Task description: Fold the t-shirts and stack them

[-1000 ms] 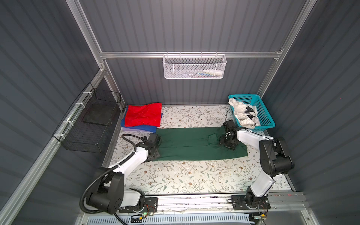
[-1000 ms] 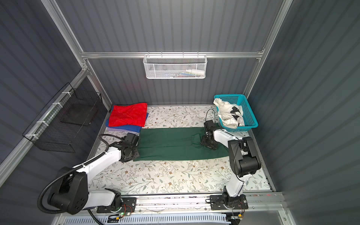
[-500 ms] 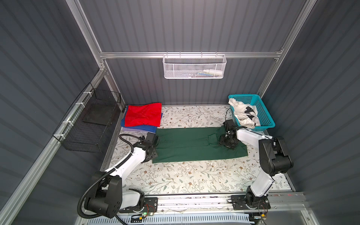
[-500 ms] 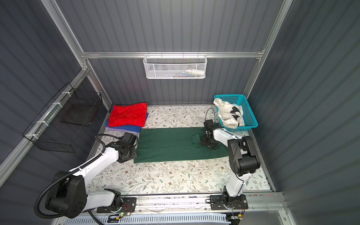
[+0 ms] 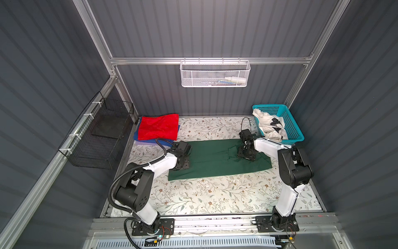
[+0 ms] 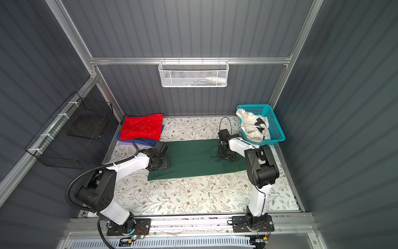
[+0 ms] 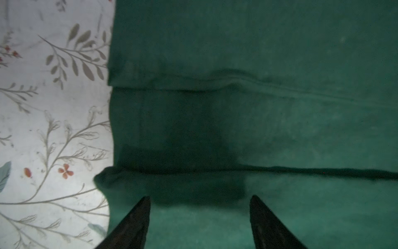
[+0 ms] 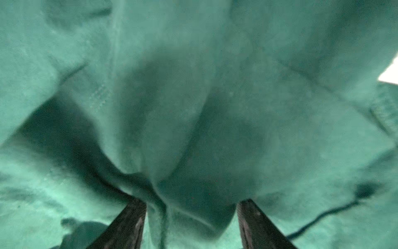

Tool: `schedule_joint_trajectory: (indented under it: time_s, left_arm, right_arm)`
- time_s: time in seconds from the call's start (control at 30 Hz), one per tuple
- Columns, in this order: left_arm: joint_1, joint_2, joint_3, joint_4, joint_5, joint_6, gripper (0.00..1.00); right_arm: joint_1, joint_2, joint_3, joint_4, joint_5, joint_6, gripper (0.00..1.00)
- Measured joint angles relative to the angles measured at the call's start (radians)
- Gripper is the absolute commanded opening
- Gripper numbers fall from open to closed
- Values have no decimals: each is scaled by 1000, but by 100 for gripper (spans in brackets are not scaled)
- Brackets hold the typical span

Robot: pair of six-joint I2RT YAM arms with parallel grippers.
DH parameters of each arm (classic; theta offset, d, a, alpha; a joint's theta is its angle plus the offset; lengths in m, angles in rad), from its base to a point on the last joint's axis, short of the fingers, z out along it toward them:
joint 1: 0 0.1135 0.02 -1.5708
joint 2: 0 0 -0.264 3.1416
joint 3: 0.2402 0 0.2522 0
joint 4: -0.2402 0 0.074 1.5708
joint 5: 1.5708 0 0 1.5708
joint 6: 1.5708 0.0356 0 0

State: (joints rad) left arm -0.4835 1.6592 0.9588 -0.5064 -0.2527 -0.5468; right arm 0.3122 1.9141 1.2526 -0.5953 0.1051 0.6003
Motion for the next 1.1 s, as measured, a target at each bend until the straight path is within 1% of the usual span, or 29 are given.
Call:
schedule_joint_trajectory:
  time_s: [0.1, 0.17, 0.2, 0.23, 0.3, 0.33, 0.37, 0.43, 0.5, 0.53, 0.67, 0.77, 0.87, 0.93, 1.1]
  left_arm:
    - [-7, 30, 6, 6, 0, 13, 72]
    - [-12, 32, 7, 14, 0, 15, 63]
    - [-17, 36, 7, 23, 0, 18, 56]
    - [-22, 40, 7, 30, 0, 18, 47]
    - [-35, 51, 10, 47, 6, 13, 31]
    - [-45, 56, 11, 60, 5, 13, 22]
    - [-54, 58, 11, 70, 1, 8, 17]
    - [-75, 62, 6, 96, -13, 10, 11]
    - [-93, 62, -2, 114, -27, 7, 3]
    - [-101, 64, -4, 119, -38, 6, 1]
    - [-153, 85, 2, 137, -101, 4, 0]
    - [-229, 118, 24, 163, -148, -3, 0]
    - [-311, 155, 60, 193, -157, -4, 0]
    - [-359, 184, 96, 198, -156, -2, 0]
    - [-454, 245, 177, 205, -137, 36, 0]
  right_arm:
    - [11, 27, 34, -5, 8, 2, 67]
    - [15, 38, 48, -5, 10, 0, 63]
    - [16, 44, 57, -6, 11, -1, 60]
    - [16, 49, 64, -5, 10, -6, 54]
    - [16, 63, 85, -5, 4, -12, 45]
    - [16, 72, 98, -4, 0, -18, 37]
    - [16, 82, 112, -3, -5, -24, 30]
    - [16, 107, 146, 1, -19, -32, 19]
    - [16, 130, 177, 5, -36, -48, 13]
    - [16, 145, 199, 5, -48, -53, 11]
    - [21, 220, 310, 4, -85, -80, 10]
    - [28, 275, 396, 2, -122, -102, 9]
    - [39, 336, 495, -5, -167, -136, 9]
    - [55, 370, 555, -11, -186, -166, 12]
    - [108, 427, 664, -41, -218, -255, 12]
